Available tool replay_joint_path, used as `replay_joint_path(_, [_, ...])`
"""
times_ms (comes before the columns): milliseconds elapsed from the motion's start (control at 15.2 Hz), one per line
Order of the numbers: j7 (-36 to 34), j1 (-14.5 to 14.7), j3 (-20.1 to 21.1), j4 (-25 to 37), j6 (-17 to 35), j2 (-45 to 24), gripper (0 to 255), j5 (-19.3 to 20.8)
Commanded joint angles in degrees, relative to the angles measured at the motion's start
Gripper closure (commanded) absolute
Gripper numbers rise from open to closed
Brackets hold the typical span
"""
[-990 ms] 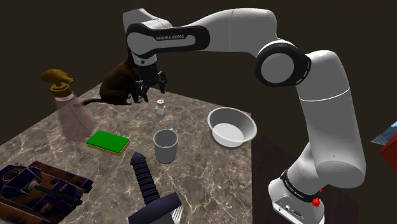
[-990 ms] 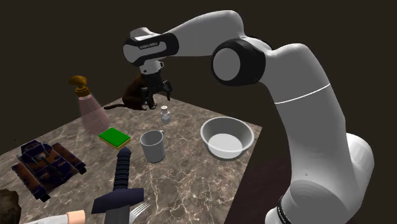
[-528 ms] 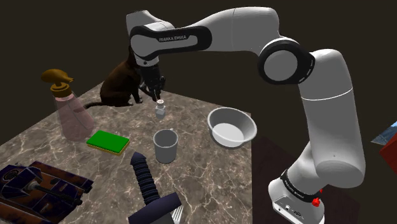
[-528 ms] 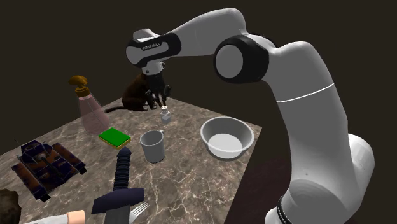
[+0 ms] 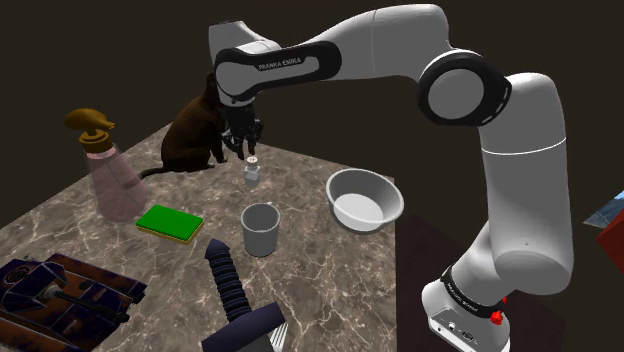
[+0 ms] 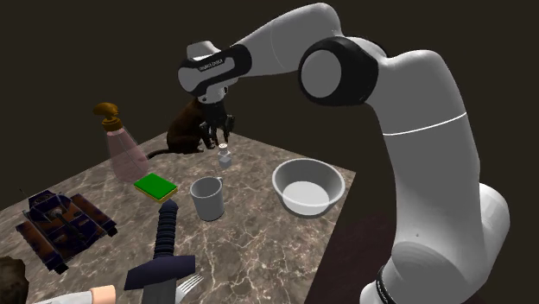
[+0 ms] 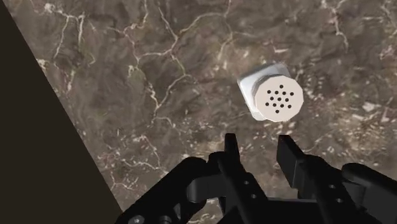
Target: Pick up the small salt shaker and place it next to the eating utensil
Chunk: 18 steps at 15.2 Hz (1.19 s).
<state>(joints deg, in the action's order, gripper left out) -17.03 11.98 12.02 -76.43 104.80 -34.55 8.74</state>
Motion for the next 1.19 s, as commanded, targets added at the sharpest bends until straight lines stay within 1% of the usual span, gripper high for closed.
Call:
replay_joint_path(0, [2.3,-0.8,0.9,-4.4,2.1,3.2,0,-0.6])
replay_joint_path(198, [10.2,-3.7,3.5,-16.0,7.7,12.6,0,-3.1])
replay_joint_path(264, [11.5,-4.2,3.8,-17.6,8.4,13.9,0,-3.6])
replay_joint_path(726, [11.1,-4.0,3.5,-20.7,13.1,12.3,0,-3.0])
replay_joint_path(1122, [11.0,-4.0,3.5,-21.0,13.5,12.1,0,-3.0])
